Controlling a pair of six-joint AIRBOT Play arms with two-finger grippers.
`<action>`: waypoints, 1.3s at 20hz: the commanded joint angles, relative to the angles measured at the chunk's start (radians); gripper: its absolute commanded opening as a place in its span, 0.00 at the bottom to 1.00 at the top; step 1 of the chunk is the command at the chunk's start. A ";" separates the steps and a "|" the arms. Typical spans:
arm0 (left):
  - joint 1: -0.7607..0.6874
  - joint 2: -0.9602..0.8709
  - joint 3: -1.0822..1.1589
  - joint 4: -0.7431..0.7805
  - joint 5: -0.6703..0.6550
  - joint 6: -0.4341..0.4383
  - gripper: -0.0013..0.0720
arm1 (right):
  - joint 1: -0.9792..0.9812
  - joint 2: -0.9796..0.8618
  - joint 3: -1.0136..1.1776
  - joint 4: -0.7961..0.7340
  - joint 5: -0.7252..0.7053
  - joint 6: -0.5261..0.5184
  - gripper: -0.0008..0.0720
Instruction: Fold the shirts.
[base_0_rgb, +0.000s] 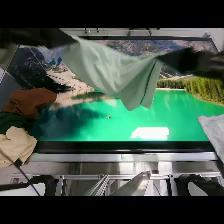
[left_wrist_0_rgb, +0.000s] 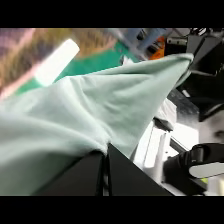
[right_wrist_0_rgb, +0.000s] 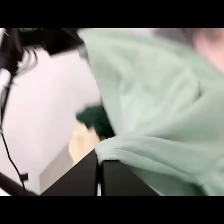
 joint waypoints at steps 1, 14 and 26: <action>0.041 0.304 0.089 0.057 0.072 -0.003 0.05 | -0.048 0.255 0.075 0.041 -0.180 -0.079 0.04; 0.158 0.484 -0.805 0.251 0.294 0.108 0.05 | 0.169 -0.230 0.078 -0.343 -0.264 0.048 0.04; 0.320 -0.052 -0.605 0.343 0.253 0.112 0.99 | -0.022 -0.404 -0.008 -0.619 -0.015 0.317 0.70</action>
